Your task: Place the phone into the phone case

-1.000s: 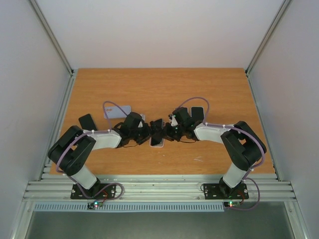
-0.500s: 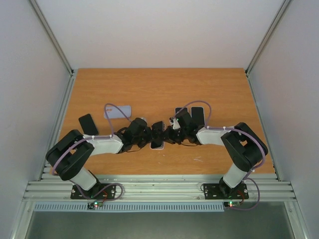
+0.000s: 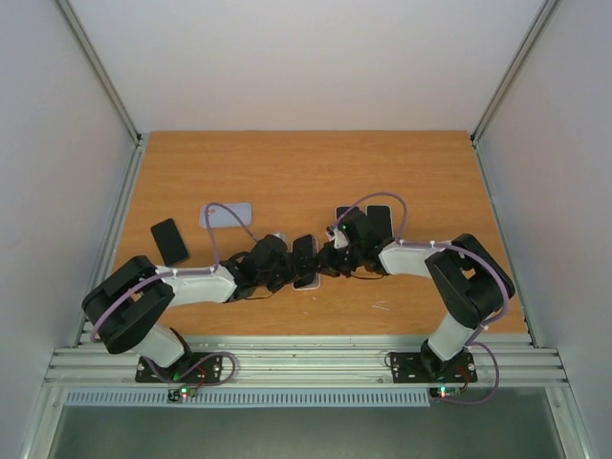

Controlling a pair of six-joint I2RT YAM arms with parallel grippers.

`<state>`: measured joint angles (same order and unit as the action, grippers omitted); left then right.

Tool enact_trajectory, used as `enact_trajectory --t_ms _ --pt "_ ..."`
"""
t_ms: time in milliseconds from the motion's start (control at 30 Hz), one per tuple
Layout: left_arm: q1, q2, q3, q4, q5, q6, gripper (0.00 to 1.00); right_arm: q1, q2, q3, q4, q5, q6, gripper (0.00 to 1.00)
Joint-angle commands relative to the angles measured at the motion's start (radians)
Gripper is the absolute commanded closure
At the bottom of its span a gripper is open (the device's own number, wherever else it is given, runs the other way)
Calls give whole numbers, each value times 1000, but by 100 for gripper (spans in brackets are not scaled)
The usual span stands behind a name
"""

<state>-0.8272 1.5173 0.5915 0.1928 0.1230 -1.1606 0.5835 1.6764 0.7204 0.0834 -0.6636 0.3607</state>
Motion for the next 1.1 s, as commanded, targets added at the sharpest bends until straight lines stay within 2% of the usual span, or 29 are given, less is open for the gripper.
enact_trajectory --t_ms 0,167,433,667,900,1067 --pt "-58 -14 -11 90 194 -5 4 19 76 19 22 -34 11 95" --pt "-26 -49 -59 120 176 -33 4 19 84 18 8 -14 0 93" --pt "-5 -80 -63 86 173 -22 4 19 10 43 -130 34 -77 75" --pt "4 -127 -57 5 148 14 4 20 -45 66 -243 84 -134 67" --pt "9 -167 -34 -120 101 70 4 26 -92 107 -400 159 -197 62" --pt "10 -163 -3 -229 72 107 5 27 -138 110 -489 230 -232 63"
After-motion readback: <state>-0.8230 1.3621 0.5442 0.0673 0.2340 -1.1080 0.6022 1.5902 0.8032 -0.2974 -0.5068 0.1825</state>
